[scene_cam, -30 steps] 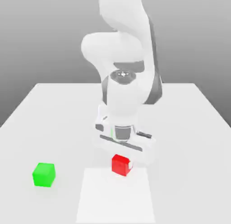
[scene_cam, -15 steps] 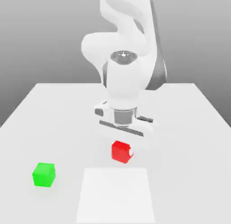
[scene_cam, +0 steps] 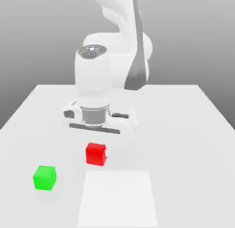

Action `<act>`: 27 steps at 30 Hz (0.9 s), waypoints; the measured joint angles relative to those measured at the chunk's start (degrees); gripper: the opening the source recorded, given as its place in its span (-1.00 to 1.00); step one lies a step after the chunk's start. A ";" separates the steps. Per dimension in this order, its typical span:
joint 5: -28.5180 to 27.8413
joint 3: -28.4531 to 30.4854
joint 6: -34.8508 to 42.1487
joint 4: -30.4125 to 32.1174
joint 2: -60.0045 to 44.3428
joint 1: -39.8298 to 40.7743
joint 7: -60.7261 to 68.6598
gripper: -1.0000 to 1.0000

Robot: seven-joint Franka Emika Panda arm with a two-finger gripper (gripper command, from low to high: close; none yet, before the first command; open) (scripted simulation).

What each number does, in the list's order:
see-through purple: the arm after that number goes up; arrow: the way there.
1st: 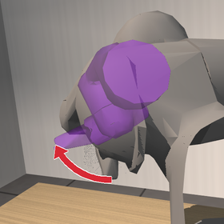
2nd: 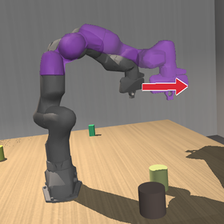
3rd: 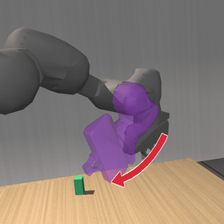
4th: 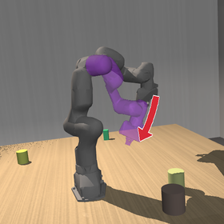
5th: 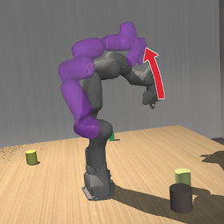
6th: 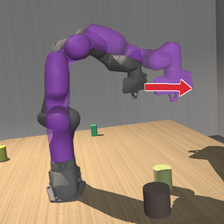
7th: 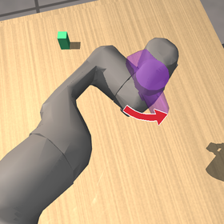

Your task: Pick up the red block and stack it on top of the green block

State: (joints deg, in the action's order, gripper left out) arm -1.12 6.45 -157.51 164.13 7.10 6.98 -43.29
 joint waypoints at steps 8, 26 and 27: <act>-1.00 6.50 2.83 -4.36 -1.59 3.20 19.45 -1.00; 2.63 12.48 3.34 -10.38 -6.84 6.06 43.48 -1.00; 3.13 12.27 2.81 -10.43 -7.42 6.16 43.84 -1.00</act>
State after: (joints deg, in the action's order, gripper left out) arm 2.01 18.71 -154.70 153.69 -0.32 13.14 0.55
